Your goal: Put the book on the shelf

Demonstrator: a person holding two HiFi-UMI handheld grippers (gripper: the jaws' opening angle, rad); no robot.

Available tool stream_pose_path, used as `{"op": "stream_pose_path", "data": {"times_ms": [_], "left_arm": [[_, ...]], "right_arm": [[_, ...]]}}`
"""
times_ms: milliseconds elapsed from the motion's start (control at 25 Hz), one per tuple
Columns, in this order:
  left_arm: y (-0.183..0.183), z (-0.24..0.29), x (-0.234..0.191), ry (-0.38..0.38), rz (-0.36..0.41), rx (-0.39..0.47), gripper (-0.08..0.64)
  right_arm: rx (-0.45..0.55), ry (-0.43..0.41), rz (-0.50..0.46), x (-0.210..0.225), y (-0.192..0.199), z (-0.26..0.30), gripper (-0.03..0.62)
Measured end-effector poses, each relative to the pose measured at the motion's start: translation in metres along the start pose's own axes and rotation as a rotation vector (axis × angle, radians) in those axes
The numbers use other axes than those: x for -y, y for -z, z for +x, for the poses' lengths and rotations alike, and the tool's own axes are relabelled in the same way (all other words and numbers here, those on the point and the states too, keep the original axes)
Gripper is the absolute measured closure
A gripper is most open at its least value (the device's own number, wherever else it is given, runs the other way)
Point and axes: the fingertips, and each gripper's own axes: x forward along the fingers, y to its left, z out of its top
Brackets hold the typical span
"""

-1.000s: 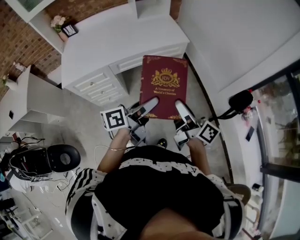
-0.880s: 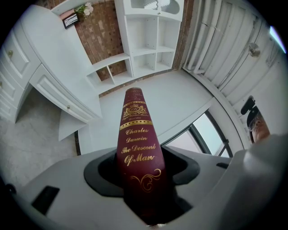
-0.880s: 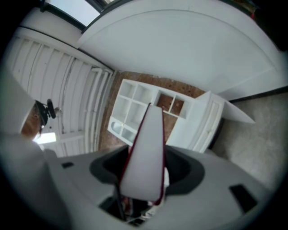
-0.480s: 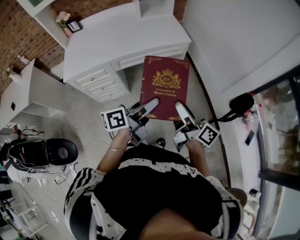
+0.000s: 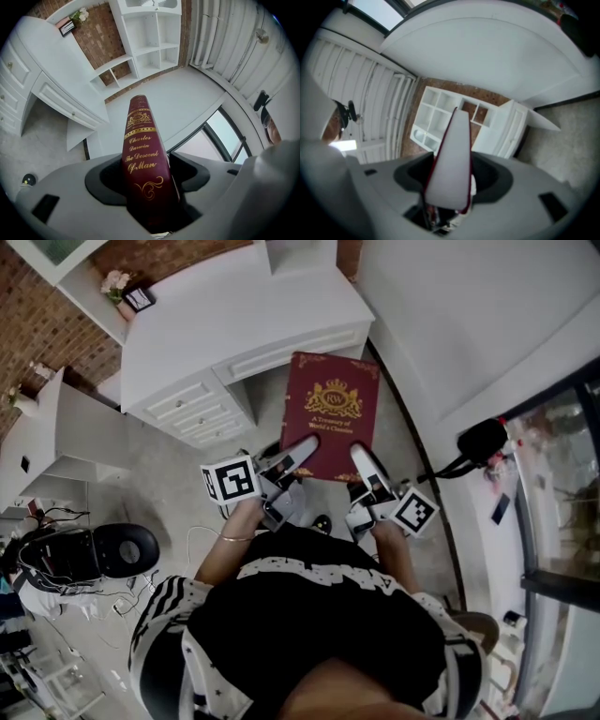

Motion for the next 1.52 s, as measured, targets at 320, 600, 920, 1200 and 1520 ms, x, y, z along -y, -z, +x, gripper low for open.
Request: {"op": "stream_pose_path", "data": {"times_ms": [320, 600, 920, 1200, 1520], "left_arm": [[-0.02, 0.025, -0.008, 0.045, 0.011, -0.022, 0.259], [-0.052, 0.062, -0.022, 0.057, 0.004, -0.04, 0.255], [-0.086, 0.087, -0.045, 0.064, 0.007, -0.047, 0.249], [-0.112, 0.104, -0.068, 0.076, -0.016, -0.06, 0.249], [-0.166, 0.122, -0.104, 0.076, -0.051, -0.063, 0.249]], "right_arm": [[0.041, 0.025, -0.038, 0.008, -0.02, 0.017, 0.326], [0.069, 0.064, -0.039, 0.024, -0.056, 0.046, 0.328], [0.078, 0.092, -0.046, 0.044, -0.075, 0.082, 0.328], [0.081, 0.117, -0.046, 0.062, -0.086, 0.113, 0.328], [0.075, 0.148, -0.032, 0.081, -0.102, 0.176, 0.328]]}}
